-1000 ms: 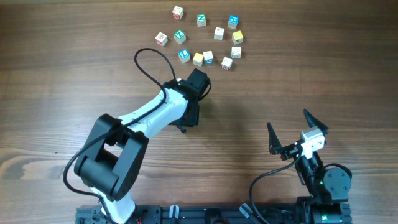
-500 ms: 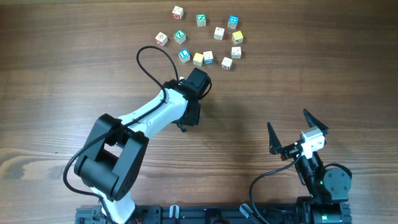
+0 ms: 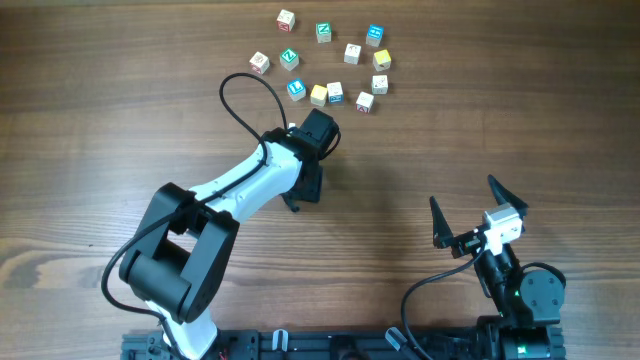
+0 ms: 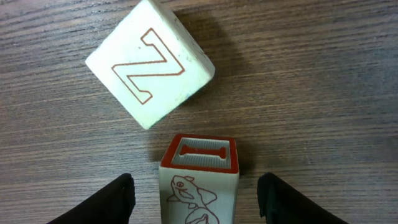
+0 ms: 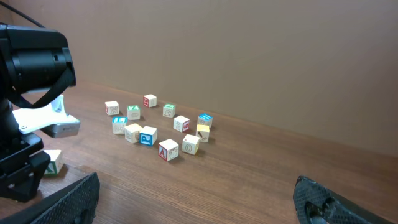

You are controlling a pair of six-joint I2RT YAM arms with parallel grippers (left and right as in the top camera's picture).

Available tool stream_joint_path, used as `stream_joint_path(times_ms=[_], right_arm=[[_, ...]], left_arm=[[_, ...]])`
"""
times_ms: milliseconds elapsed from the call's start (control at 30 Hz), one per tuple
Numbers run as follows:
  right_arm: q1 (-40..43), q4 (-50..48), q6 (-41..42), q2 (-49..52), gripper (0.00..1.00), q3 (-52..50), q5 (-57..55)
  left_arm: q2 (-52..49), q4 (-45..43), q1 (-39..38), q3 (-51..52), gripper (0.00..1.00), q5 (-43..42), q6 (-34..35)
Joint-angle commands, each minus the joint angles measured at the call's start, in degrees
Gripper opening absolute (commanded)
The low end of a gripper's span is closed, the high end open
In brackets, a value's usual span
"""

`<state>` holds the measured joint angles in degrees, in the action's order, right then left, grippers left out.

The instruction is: Form a circle

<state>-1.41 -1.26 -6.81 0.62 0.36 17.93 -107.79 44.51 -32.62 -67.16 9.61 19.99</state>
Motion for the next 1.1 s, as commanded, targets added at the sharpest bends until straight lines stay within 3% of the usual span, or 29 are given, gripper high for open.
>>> stream_joint_path(times_ms=[0,100,200,467,567,667,1067], right_arm=[[-0.1,-0.2,-0.6,-0.3,1.00,-0.1,-0.2],[-0.1,-0.2,-0.6,-0.3,1.00,-0.1,-0.2],[-0.1,-0.2,-0.6,-0.3,1.00,-0.1,-0.2],[-0.1,-0.2,-0.6,-0.3,1.00,-0.1,-0.2],[-0.1,-0.2,-0.6,-0.3,1.00,-0.1,-0.2],[-0.1,-0.2,-0.6,-0.3,1.00,-0.1,-0.2],[-0.1,-0.2,-0.6,-0.3,1.00,-0.1,-0.2]], left_arm=[[-0.9,0.1,-0.1,0.6,0.50,0.8,-0.3],[-0.9,-0.3,-0.1,0.6,0.37,0.8,-0.3],[-0.9,-0.2,-0.1,0.6,0.32,1.1,-0.3],[-0.9,-0.2,-0.1,0.6,0.42,1.5,-0.3],[-0.9,-0.6,-0.1,0.6,0.42,1.4,-0.3],[-0.9,-0.7,-0.1,0.6,0.32,1.4,-0.3],[-0.9,-1.5,-0.1,0.6,0.34,1.5,-0.3]])
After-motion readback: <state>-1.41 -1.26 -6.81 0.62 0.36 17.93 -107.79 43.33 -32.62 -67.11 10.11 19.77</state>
